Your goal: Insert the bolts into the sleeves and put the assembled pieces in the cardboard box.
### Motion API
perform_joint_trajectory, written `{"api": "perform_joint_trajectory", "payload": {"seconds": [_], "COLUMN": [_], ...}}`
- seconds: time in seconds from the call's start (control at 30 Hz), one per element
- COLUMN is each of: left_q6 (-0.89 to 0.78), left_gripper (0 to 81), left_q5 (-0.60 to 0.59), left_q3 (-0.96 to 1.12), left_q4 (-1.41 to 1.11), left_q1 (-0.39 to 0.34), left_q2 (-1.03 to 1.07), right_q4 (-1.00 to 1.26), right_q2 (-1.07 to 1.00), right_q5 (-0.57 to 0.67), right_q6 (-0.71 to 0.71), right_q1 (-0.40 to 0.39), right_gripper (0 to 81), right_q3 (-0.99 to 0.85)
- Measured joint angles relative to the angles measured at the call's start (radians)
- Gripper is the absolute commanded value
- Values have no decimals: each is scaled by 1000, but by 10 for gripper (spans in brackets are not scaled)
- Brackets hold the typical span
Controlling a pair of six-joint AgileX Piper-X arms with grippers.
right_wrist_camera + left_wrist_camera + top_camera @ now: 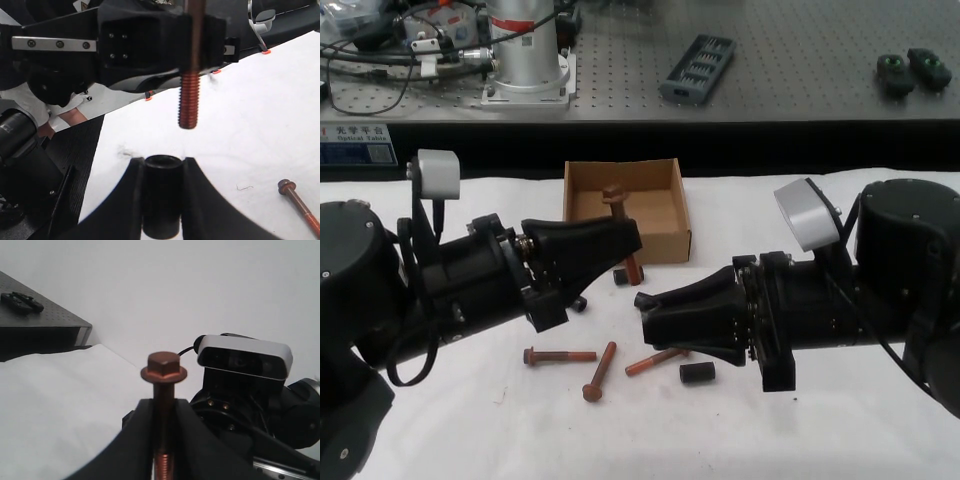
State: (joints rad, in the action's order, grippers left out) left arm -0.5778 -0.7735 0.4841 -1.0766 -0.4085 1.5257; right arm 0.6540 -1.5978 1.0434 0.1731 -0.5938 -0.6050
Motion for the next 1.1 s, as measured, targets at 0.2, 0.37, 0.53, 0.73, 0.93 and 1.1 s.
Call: {"api": "perform_joint_trajectory", "payload": {"seconds": [0.2, 0.37, 0.53, 0.73, 0.93, 1.1], "left_q6": [-41, -56, -62, -78, -81, -81], "left_gripper": [6, 6, 6, 6, 6, 6], "left_q5": [0, -3, -34, -41, -65, -74], "left_q3": [0, 0, 0, 0, 0, 0], "left_q4": [-30, -34, -34, -34, -34, -41], "left_q1": [0, 0, 0, 0, 0, -12], "left_q2": [0, 0, 0, 0, 3, 33], "right_q4": [0, 2, 18, 38, 38, 38], "right_q2": [0, 0, 0, 0, 0, 0], "right_q5": [0, 0, -9, -20, -22, -22], "right_q6": [-2, -2, -2, -2, -2, -2], "right_q1": [0, 0, 0, 0, -2, -2], "right_gripper": [46, 46, 46, 46, 46, 46], "right_q3": [0, 0, 0, 0, 0, 0]}}
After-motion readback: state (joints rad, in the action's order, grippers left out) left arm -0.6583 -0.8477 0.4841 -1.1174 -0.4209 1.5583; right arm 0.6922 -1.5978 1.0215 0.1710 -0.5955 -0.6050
